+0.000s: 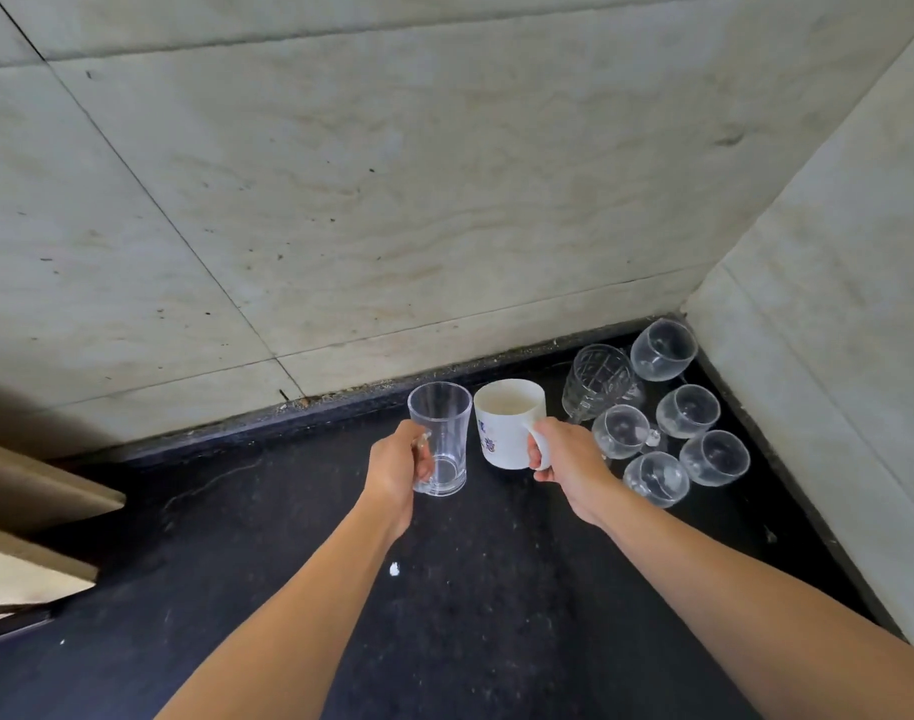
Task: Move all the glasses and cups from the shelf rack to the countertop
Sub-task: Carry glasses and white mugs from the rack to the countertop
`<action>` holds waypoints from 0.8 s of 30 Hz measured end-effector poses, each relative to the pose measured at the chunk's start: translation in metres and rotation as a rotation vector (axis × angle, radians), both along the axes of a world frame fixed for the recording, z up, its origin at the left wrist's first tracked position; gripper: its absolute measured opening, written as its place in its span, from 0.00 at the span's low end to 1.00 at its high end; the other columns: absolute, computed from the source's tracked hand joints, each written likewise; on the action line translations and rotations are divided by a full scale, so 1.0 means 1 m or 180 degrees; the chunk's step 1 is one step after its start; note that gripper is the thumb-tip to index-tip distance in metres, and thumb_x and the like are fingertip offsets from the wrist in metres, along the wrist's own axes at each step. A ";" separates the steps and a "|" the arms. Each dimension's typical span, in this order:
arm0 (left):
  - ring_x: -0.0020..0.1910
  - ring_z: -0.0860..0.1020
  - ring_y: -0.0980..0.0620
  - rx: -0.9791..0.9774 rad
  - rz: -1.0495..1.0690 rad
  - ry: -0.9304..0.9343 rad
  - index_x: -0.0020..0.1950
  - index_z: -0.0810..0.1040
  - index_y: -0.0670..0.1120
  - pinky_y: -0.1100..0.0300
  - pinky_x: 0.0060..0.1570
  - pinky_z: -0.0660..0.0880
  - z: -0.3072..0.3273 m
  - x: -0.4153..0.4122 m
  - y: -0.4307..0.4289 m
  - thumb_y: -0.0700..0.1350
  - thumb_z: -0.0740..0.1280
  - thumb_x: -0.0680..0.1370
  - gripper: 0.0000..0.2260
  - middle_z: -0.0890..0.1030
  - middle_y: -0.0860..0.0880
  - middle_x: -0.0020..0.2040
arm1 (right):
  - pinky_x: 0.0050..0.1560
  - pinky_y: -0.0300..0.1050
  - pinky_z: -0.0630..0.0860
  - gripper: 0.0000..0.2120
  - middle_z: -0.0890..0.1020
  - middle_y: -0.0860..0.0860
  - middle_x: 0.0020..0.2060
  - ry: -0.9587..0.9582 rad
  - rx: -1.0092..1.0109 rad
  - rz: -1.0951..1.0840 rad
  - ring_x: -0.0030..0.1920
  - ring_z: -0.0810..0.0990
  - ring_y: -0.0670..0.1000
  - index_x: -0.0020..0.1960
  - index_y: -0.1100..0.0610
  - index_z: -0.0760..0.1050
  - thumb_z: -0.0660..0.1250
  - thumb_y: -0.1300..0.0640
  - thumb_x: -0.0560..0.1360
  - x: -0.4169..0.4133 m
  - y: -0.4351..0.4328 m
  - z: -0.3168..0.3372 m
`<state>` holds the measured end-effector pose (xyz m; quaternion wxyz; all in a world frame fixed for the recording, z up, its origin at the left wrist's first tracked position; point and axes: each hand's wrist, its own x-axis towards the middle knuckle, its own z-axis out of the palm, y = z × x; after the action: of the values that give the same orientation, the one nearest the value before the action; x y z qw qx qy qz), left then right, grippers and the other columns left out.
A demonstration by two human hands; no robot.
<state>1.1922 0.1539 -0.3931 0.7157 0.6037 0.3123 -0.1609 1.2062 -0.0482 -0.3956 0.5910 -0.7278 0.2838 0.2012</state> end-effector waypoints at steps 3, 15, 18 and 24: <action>0.26 0.60 0.51 0.0045 -0.0042 -0.0080 0.27 0.62 0.47 0.54 0.35 0.59 -0.005 0.015 0.001 0.44 0.60 0.73 0.14 0.63 0.49 0.24 | 0.32 0.38 0.75 0.20 0.77 0.47 0.24 -0.0075 -0.0051 0.0030 0.33 0.76 0.49 0.22 0.54 0.71 0.61 0.55 0.72 0.012 0.001 -0.009; 0.28 0.69 0.59 0.0586 -0.0473 -0.0235 0.20 0.66 0.51 0.62 0.45 0.66 -0.014 0.017 0.012 0.37 0.58 0.73 0.21 0.71 0.57 0.22 | 0.54 0.55 0.78 0.10 0.81 0.58 0.47 -0.0243 -0.0251 0.0204 0.48 0.77 0.54 0.40 0.61 0.78 0.61 0.61 0.76 0.010 0.000 -0.029; 0.34 0.70 0.54 0.0685 -0.0585 -0.0228 0.23 0.68 0.50 0.56 0.50 0.67 -0.016 0.015 0.018 0.38 0.61 0.73 0.18 0.73 0.59 0.23 | 0.56 0.63 0.75 0.12 0.77 0.58 0.44 -0.0291 -0.0524 0.0426 0.45 0.75 0.54 0.48 0.66 0.77 0.61 0.58 0.78 0.008 -0.002 -0.033; 0.43 0.74 0.55 0.1380 -0.0679 -0.0130 0.48 0.75 0.47 0.61 0.40 0.69 -0.016 -0.001 0.019 0.49 0.62 0.78 0.07 0.78 0.52 0.44 | 0.44 0.51 0.72 0.12 0.78 0.54 0.50 -0.0446 -0.1475 0.1199 0.50 0.78 0.57 0.61 0.56 0.73 0.61 0.56 0.79 -0.008 -0.006 -0.019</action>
<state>1.1914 0.1728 -0.4088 0.5544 0.7759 0.2594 -0.1526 1.1987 -0.0541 -0.4147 0.3797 -0.8951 0.1408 0.1864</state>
